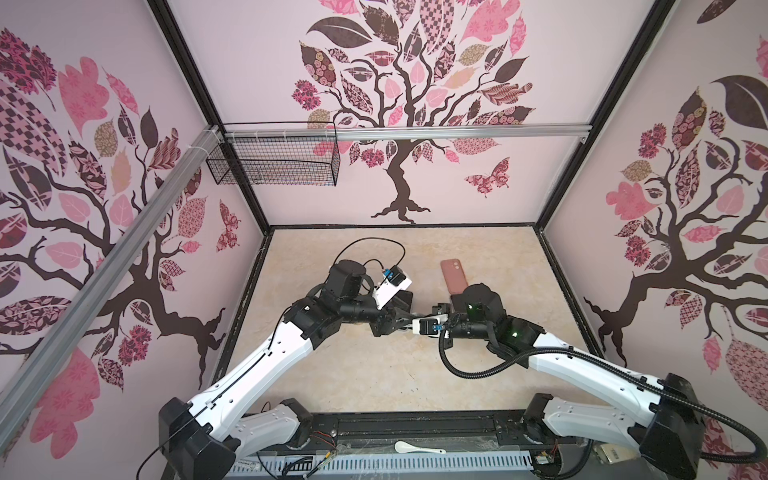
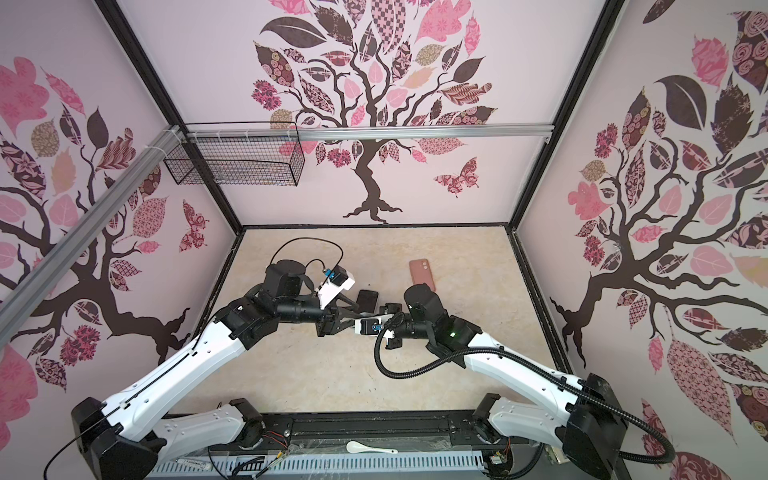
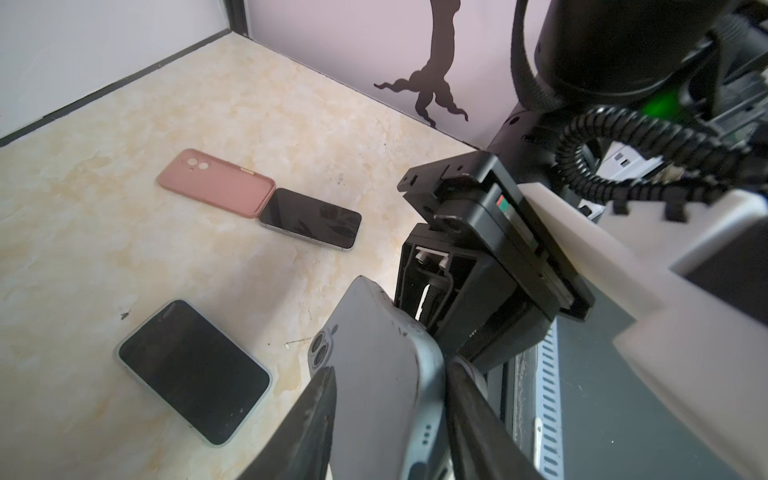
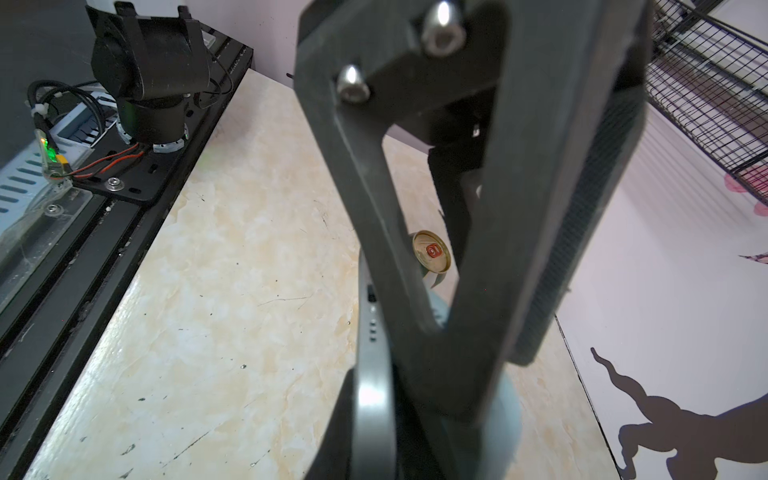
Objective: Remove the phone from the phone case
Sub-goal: 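Pull the phone clear with the right gripper while the left holds the case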
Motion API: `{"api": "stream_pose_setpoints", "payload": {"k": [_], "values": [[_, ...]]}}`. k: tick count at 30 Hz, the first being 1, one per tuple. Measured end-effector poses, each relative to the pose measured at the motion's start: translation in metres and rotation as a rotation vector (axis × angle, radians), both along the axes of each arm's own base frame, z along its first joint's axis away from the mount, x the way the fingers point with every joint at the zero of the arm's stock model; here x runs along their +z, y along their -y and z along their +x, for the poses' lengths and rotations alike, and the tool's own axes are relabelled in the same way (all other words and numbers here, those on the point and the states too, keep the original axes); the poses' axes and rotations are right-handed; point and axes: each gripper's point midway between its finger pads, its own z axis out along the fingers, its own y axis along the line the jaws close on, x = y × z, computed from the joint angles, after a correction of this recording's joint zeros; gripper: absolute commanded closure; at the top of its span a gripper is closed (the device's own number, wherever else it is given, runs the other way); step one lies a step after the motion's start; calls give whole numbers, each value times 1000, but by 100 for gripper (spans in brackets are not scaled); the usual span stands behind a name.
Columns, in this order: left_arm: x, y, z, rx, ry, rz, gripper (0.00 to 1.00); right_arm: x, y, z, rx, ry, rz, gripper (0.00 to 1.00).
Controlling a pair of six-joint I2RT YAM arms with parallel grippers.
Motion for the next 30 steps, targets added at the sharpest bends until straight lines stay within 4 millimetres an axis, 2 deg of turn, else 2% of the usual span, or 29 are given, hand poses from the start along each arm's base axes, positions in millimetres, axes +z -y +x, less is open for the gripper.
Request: {"api": "stream_pose_setpoints", "payload": {"k": [4,8,20,27,30], "values": [[-4,3,-3,-15,18,34,72,-3,1,-2,5,-13,-10,100],[-6,2,-4,-13,34,51,100,-6,2,-2,1,-24,-18,100],[-3,-7,7,86,95,92,100,-1,-1,-3,11,33,-11,100],[-6,-11,14,153,49,98,100,-4,2,-7,6,115,-15,100],[-6,-19,34,225,48,105,100,-7,0,-22,71,144,-18,100]]}}
